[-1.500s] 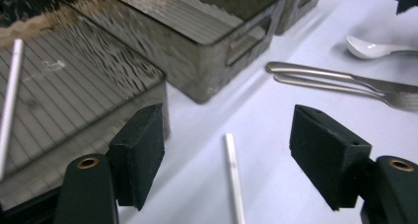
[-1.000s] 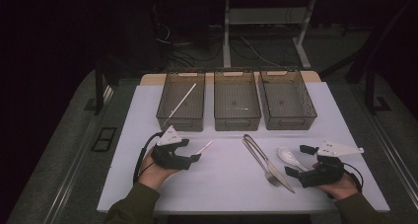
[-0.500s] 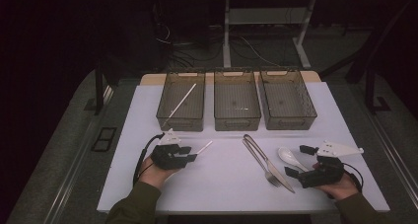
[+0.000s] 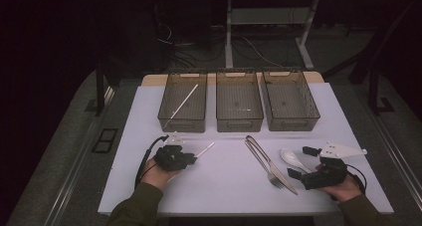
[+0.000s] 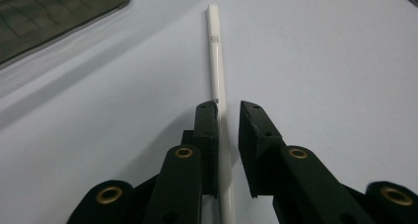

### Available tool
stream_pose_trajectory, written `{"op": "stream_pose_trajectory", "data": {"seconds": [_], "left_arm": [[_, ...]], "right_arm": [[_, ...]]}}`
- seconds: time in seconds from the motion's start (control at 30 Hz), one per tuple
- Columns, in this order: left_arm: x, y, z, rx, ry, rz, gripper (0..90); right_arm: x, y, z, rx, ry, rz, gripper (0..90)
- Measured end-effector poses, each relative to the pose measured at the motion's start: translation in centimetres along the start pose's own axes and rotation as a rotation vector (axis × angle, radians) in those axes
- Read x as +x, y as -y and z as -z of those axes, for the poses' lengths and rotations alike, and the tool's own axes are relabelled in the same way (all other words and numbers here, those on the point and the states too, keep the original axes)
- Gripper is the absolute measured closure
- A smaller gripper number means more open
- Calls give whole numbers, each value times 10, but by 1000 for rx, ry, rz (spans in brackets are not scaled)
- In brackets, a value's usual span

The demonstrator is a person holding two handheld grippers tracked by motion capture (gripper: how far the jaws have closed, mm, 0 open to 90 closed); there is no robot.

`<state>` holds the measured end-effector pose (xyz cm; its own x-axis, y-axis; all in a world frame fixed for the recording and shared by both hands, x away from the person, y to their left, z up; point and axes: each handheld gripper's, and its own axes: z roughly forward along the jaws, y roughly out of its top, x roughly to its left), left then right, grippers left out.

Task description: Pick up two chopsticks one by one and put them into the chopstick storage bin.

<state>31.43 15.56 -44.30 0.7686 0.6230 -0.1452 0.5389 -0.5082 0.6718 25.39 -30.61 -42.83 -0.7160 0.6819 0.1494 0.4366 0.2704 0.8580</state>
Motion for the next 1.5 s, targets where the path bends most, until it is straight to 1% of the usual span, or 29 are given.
{"op": "stream_pose_trajectory", "data": {"seconds": [0.03, 0.23, 0.33, 0.37, 0.47, 0.53, 0.67, 0.77, 0.87, 1.0, 1.07, 1.17, 1.2, 1.27, 1.33, 1.37, 1.5], "left_arm": [[-1, 0, -1, 10, -14, -11, 773], [-1, 0, -1, 18, -30, -19, 809], [-4, 0, -2, 21, -50, -40, 818], [-5, -1, -2, 22, -54, -40, 823], [-4, -1, -2, 25, -51, -41, 831], [-3, -2, -2, 27, -48, -29, 835], [-6, -3, -2, 35, -65, -42, 840], [-7, -5, -2, 38, -54, -37, 841], [-8, -6, 0, 19, -53, -37, 841], [-8, -7, 4, 9, -42, -23, 841], [-7, -9, 7, -12, -31, -21, 841], [-5, -12, 11, -39, -12, -5, 841], [-6, -12, 12, -53, -4, 7, 841], [-6, -14, 14, -56, 0, 5, 841], [-6, -15, 15, -71, 12, 18, 841], [-6, -15, 17, -75, 16, 17, 841], [-4, -18, 21, -111, 27, 35, 841]], "right_arm": [[0, 0, 0, 0, -1, 0, 5], [0, 0, 0, 2, 0, 0, 5], [0, 0, 0, 3, 0, 0, 5], [0, 0, 0, 2, 0, 0, 5], [1, 0, 0, 3, 1, 0, 5], [1, 0, -1, 3, 0, 1, 5], [1, 0, 0, 3, -1, 2, 5], [1, 0, 0, 2, -2, 1, 5], [1, 0, 0, 2, -4, -1, 5], [1, 0, 0, 1, -4, 0, 5], [1, 0, 0, 0, -4, 3, 5], [1, 0, 0, 2, -3, 4, 5], [1, 0, 0, 1, -4, 5, 5], [1, 0, 0, 2, -3, 5, 5], [1, 0, 0, 1, -1, 6, 5], [1, 0, 0, 0, -2, 6, 5], [1, 0, 0, 2, -2, 6, 5]]}}
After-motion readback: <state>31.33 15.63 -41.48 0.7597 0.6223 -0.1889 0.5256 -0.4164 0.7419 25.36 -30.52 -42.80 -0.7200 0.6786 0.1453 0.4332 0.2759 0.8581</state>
